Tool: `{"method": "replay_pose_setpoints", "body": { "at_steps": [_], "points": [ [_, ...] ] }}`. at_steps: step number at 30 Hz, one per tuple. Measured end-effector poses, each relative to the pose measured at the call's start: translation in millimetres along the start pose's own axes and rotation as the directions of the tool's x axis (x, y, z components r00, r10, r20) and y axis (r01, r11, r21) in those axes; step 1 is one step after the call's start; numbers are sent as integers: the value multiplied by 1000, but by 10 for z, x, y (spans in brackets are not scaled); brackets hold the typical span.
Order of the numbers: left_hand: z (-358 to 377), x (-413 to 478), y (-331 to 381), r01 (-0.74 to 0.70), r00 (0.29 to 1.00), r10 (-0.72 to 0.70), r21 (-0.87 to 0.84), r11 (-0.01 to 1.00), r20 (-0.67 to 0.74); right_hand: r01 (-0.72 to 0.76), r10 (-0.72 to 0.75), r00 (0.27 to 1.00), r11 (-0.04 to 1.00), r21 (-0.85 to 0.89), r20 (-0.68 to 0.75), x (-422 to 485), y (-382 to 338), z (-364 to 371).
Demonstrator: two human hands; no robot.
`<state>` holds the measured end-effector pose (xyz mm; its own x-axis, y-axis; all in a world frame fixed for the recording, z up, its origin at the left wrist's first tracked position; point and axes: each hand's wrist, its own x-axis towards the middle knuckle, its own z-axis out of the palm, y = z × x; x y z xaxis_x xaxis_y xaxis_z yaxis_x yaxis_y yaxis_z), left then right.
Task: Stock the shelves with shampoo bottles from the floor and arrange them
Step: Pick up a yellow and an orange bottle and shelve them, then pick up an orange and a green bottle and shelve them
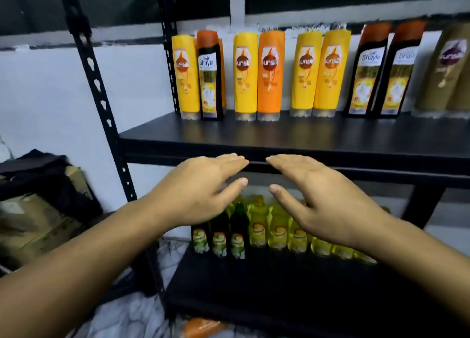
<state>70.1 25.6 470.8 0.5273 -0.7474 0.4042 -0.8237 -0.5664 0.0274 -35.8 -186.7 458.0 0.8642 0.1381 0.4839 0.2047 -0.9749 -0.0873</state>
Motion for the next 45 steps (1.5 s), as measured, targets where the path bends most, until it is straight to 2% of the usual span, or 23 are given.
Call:
{"method": "replay_pose_setpoints", "body": {
  "at_steps": [3, 5, 8, 11, 14, 17, 20, 26, 32, 36, 40, 42, 45],
  "points": [
    [343, -278, 29, 6, 999, -4, -34, 999, 50, 2, -2, 996, 1000, 2, 87, -317, -9, 325],
    [670, -447, 59, 39, 985, -30, -53, 998, 167, -8, 6, 979, 1000, 13, 202, -524, 12, 653],
    [1272, -664, 61, 84, 922, -60, -47, 995, 383, -53, 41, 926, 998, 20, 374, -820, 75, 1189],
    [1949, -913, -29, 151, 822, -96, -53, 987, 561, -164, 116, 822, 986, 37, 557, -1116, 130, 1717],
    [2525, -1190, -172, 207, 707, -138, -16, 978, 694, -251, 134, 655, 967, 46, 743, -1450, 193, 2260],
    [2900, -1415, -298, 288, 617, -195, 12, 958, 763, -361, 199, 517, 932, 1, 833, -1775, 254, 2724],
    [3191, -1605, -428, 335, 558, -243, 52, 941, 794, -464, 292, 446, 884, -60, 846, -2023, 270, 3071],
    [3739, -1905, -649, 486, 461, -342, 90, 869, 819, -651, 415, 351, 753, -100, 839, -2336, 301, 3592],
    [4265, -2103, -861, 611, 426, -425, 92, 786, 799, -733, 449, 264, 669, -125, 854, -2439, 386, 3964],
    [4556, -2204, -1052, 674, 373, -489, 132, 726, 788, -802, 508, 236, 583, -129, 828, -2473, 444, 4216],
    [4768, -2238, -1149, 704, 387, -555, 153, 693, 737, -878, 558, 194, 466, -111, 807, -2514, 473, 4435],
    [4901, -2214, -1221, 723, 401, -561, 125, 680, 724, -906, 594, 200, 415, -85, 779, -2519, 494, 4527],
    [5079, -2166, -1303, 711, 395, -534, 119, 693, 748, -905, 603, 234, 422, -57, 763, -2551, 540, 4628]
  ]
}}
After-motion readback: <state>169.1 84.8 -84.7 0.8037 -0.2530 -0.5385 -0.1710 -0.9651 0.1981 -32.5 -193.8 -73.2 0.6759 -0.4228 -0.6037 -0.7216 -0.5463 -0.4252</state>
